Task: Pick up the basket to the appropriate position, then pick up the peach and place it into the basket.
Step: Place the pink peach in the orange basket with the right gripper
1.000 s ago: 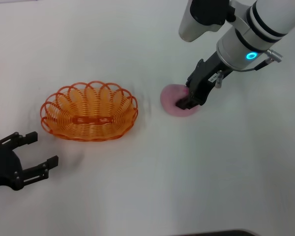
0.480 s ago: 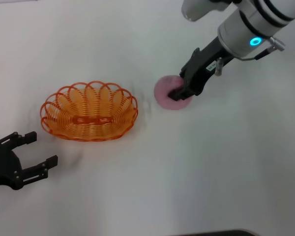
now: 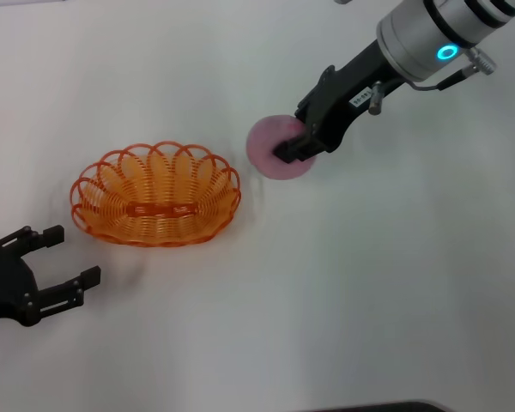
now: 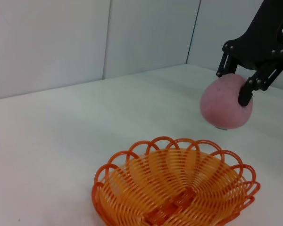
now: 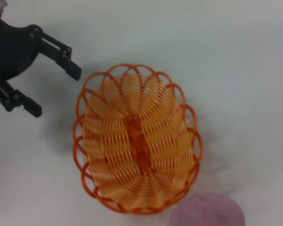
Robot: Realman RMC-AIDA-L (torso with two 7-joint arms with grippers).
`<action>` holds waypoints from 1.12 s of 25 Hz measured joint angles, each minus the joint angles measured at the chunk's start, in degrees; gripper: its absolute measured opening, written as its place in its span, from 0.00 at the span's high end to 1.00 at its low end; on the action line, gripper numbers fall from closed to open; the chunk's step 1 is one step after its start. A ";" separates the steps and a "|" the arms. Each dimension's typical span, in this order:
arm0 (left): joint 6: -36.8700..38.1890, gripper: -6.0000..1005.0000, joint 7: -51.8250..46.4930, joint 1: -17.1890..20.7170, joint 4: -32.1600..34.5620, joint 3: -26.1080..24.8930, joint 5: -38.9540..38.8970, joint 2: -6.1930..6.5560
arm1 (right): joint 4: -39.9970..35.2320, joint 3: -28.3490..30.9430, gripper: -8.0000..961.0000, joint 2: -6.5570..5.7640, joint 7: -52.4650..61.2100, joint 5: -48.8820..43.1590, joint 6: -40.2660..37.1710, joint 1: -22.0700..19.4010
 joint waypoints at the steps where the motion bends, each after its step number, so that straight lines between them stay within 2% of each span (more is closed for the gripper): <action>1: 0.00 0.17 -0.03 -0.02 0.00 0.00 0.00 0.01 | -0.01 -0.14 0.63 0.01 -0.17 0.72 0.04 0.00; 7: 0.01 0.17 -0.11 -0.21 0.00 0.00 0.00 0.02 | -0.25 -2.59 0.63 0.22 -0.94 4.66 0.84 0.23; 17: 0.19 0.17 -0.22 -0.22 0.00 -0.07 0.00 -0.01 | -0.15 -13.89 0.63 0.78 -0.96 10.91 7.92 0.68; 28: 0.61 0.17 -0.24 -0.22 0.00 -0.09 -0.19 -0.01 | 1.76 -23.02 0.63 0.92 -1.27 14.80 16.18 0.48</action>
